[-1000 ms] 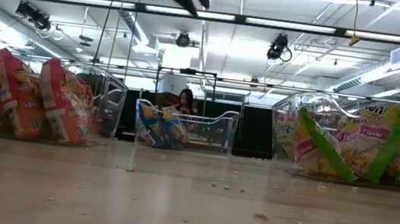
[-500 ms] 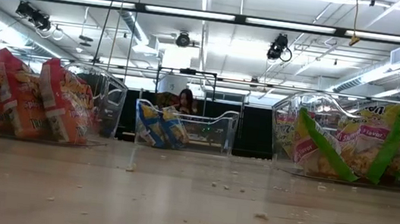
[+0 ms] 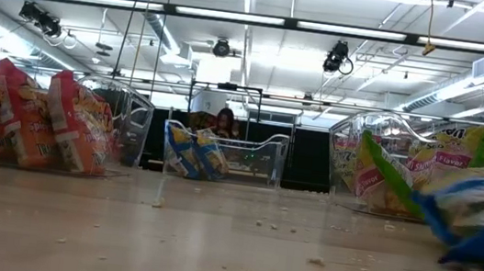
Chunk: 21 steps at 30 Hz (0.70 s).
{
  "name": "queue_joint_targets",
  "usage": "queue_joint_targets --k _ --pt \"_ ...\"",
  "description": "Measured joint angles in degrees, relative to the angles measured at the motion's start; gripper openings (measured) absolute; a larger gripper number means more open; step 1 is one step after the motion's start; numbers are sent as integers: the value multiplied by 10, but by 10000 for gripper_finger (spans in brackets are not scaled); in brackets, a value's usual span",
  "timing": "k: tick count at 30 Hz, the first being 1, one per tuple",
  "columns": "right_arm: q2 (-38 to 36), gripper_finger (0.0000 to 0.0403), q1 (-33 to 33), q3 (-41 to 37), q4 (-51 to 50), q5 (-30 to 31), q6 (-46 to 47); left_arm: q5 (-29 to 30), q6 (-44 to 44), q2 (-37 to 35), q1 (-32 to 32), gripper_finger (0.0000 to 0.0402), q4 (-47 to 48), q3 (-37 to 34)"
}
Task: Sort Maruchan noodles
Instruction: Put the blue noodle from the bottom right into the top transparent bin
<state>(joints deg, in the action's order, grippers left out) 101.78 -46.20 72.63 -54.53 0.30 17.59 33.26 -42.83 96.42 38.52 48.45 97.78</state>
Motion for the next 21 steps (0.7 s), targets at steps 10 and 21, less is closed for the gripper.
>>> queue_joint_targets --k 10,21 --pt "-3 214 0 -20 -97 14 -52 -76 50 99 -49 165 -81 0" --pt "-1 214 78 -102 118 185 -413 -204 43 157 -80 224 -93 0"
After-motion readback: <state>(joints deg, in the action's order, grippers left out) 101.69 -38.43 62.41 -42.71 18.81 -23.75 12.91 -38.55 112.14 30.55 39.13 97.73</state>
